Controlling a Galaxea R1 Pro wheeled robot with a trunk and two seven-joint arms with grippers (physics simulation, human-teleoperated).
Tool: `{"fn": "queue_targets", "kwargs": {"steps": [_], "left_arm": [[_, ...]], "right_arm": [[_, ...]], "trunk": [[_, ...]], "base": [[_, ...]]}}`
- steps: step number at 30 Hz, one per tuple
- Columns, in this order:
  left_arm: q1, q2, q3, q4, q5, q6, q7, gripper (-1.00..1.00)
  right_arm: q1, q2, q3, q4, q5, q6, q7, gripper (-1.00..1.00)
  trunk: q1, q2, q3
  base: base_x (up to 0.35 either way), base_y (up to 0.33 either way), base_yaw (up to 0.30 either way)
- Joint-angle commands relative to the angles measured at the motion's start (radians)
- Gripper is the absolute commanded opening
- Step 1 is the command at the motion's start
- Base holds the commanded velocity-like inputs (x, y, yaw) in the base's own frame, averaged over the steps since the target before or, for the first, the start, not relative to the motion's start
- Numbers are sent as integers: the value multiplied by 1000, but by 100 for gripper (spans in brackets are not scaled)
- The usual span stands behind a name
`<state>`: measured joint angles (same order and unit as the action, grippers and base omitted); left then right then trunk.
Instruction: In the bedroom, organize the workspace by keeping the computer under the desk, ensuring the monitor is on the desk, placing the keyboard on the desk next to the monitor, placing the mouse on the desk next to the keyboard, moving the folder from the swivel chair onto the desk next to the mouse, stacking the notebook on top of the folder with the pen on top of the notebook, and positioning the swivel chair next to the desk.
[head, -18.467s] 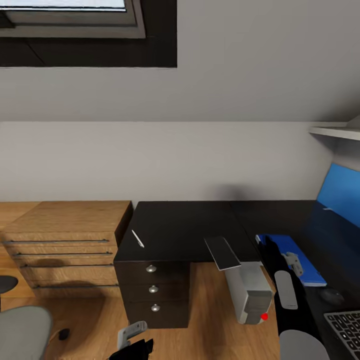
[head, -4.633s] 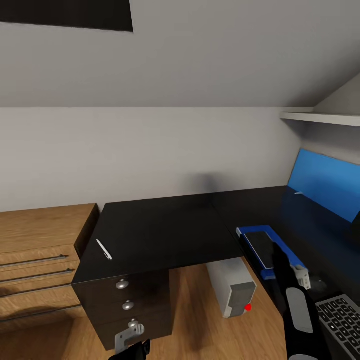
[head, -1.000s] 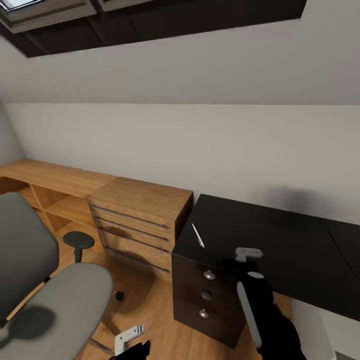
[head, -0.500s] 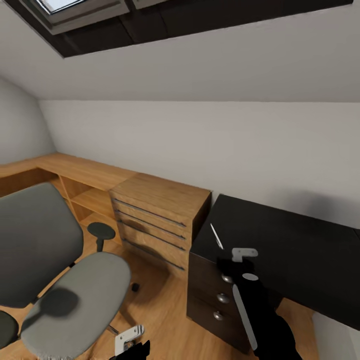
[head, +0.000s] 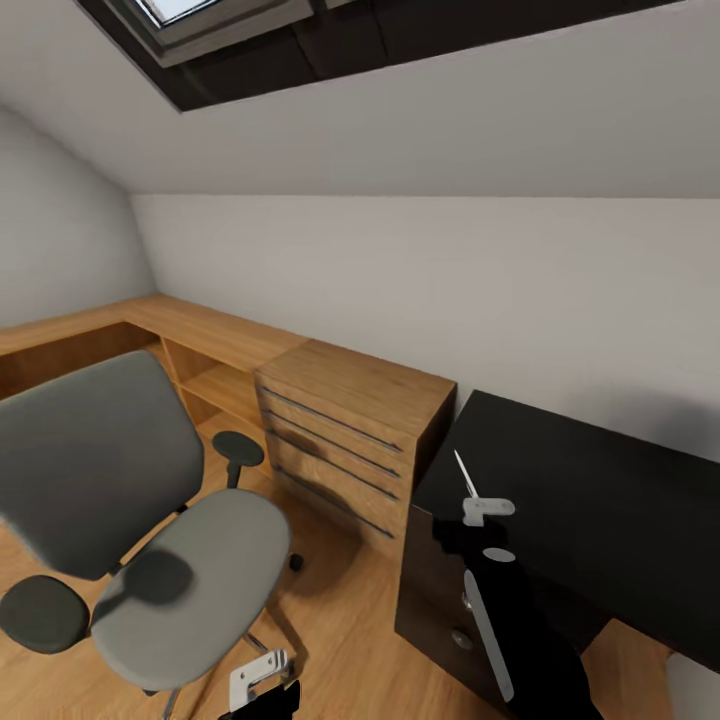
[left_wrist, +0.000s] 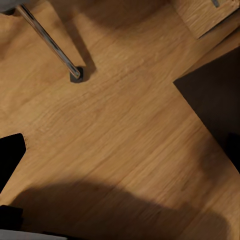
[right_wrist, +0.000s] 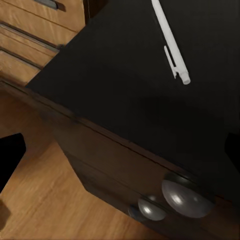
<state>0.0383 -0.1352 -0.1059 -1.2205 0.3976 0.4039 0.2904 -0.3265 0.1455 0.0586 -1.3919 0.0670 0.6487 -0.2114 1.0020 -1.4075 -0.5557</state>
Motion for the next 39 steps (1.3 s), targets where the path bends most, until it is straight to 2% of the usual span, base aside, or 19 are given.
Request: {"fn": "queue_targets", "kwargs": {"steps": [1,7,24,39], "left_arm": [[0,0,-1,-2,10,3,9,100],[0,0,-1,-2,10,3,9,100],[0,0,-1,-2,10,3,8,100],[0,0,-1,-5,10,1,7,100]], "right_arm": [[0,0,1,-1,7,7,-1,100],[0,0,1,-2,8,7,-1,100],[0,1,2,-8,5,2,1,100],[0,-2,-3,-3,8,-16,4,100]], "trunk": [[0,-1,-2],[0,-1,-6],[0,-1,-8],[0,-1,-11]], "base": [[0,0,215],[0,0,165],[0,0,10],[310,-36,-11]]}}
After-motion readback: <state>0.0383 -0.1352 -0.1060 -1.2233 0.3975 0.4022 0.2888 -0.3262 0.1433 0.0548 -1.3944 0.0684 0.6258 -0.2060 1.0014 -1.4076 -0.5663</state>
